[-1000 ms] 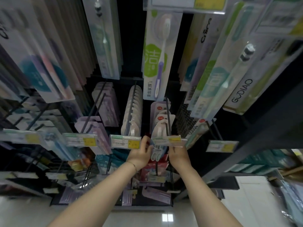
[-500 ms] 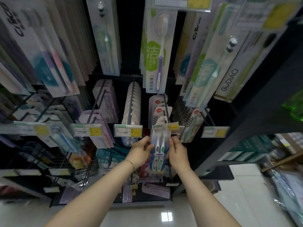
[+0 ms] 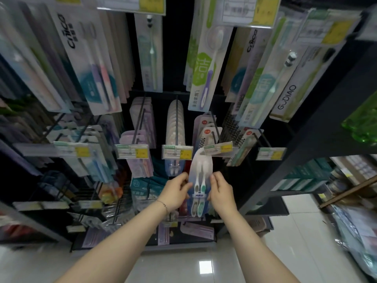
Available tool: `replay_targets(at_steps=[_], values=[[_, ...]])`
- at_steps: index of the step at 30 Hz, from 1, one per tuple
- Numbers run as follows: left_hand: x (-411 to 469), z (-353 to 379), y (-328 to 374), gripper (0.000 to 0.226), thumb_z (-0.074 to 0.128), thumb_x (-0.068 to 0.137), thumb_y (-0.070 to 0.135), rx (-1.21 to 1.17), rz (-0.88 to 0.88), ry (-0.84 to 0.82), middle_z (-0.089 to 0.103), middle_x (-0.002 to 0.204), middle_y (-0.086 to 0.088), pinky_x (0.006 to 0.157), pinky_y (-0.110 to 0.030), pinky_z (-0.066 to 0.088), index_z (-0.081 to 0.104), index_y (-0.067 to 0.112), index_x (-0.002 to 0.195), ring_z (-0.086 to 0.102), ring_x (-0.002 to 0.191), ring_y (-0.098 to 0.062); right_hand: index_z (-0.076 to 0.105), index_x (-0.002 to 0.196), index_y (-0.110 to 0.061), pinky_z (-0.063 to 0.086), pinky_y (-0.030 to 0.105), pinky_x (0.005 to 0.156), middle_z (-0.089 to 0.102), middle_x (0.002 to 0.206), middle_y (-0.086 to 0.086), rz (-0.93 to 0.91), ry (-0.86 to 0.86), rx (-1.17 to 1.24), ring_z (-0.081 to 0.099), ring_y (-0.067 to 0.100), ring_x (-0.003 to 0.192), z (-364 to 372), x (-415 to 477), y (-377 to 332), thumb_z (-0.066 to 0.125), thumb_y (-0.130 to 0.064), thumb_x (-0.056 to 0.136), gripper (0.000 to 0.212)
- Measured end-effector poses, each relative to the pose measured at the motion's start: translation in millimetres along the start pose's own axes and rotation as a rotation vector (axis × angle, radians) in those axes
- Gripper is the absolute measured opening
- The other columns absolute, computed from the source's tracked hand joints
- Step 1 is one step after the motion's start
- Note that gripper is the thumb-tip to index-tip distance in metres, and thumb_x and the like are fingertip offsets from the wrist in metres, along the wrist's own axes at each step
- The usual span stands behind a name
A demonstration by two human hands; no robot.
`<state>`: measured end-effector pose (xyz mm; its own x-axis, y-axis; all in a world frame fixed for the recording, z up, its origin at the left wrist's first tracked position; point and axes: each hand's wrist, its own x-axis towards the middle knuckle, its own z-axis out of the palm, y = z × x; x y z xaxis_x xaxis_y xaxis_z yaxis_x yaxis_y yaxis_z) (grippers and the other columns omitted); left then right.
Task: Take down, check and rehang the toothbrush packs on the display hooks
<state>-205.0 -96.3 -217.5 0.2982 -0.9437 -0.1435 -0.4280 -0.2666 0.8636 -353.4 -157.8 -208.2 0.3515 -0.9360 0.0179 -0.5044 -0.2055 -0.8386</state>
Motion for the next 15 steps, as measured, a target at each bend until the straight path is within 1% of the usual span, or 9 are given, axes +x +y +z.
replay_targets(at_steps=[3,6,8,10,12,15], values=[[-8,-10,-16,0.014,0.051,0.099,0.021,-0.032,-0.038,0.029,0.067,0.090,-0.012,0.075,-0.040,0.055,0.054,0.007,0.096,0.068,0.069,-0.016,0.047,0.082,-0.020,0.048,0.047,0.062,0.055,0.068,0.013,-0.037,-0.077,-0.021,0.056,0.030,0.062,14,-2,-9,0.038,-0.033,0.102,0.025],[-16,-24,-32,0.010,0.049,0.099,0.020,-0.084,-0.049,0.063,0.069,0.094,-0.007,0.078,-0.043,0.056,0.057,0.013,0.100,0.068,0.071,-0.018,0.047,0.081,-0.022,0.048,0.045,0.062,0.052,0.063,0.004,-0.082,-0.130,-0.045,0.055,0.026,0.060,31,-3,-20,0.040,-0.032,0.102,0.024],[-20,-33,-36,0.010,0.048,0.099,0.020,-0.081,-0.046,0.086,0.069,0.095,-0.006,0.078,-0.041,0.056,0.057,0.015,0.102,0.068,0.071,-0.018,0.047,0.082,-0.021,0.046,0.044,0.062,0.052,0.065,0.004,-0.098,-0.123,-0.046,0.055,0.025,0.061,41,-3,-25,0.040,-0.031,0.102,0.024],[-21,-40,-36,0.013,0.048,0.100,0.020,-0.073,-0.054,0.110,0.068,0.091,-0.011,0.077,-0.038,0.053,0.055,0.010,0.098,0.067,0.069,-0.019,0.050,0.086,-0.016,0.045,0.042,0.062,0.054,0.068,0.007,-0.096,-0.087,-0.022,0.054,0.025,0.064,50,-4,-30,0.039,-0.030,0.103,0.024],[-19,-46,-34,0.015,0.048,0.100,0.021,-0.062,-0.058,0.129,0.065,0.086,-0.013,0.072,-0.033,0.051,0.054,0.008,0.096,0.066,0.067,-0.020,0.052,0.089,-0.013,0.044,0.038,0.064,0.055,0.070,0.004,-0.069,-0.042,0.021,0.055,0.021,0.067,55,-4,-34,0.039,-0.027,0.103,0.024],[-15,-50,-29,0.015,0.049,0.100,0.023,-0.043,-0.047,0.149,0.062,0.081,-0.005,0.063,-0.023,0.048,0.055,0.009,0.101,0.062,0.061,-0.015,0.057,0.098,-0.013,0.041,0.033,0.068,0.056,0.076,-0.003,-0.007,-0.003,0.050,0.054,0.015,0.072,59,1,-40,0.040,-0.026,0.103,0.023]])
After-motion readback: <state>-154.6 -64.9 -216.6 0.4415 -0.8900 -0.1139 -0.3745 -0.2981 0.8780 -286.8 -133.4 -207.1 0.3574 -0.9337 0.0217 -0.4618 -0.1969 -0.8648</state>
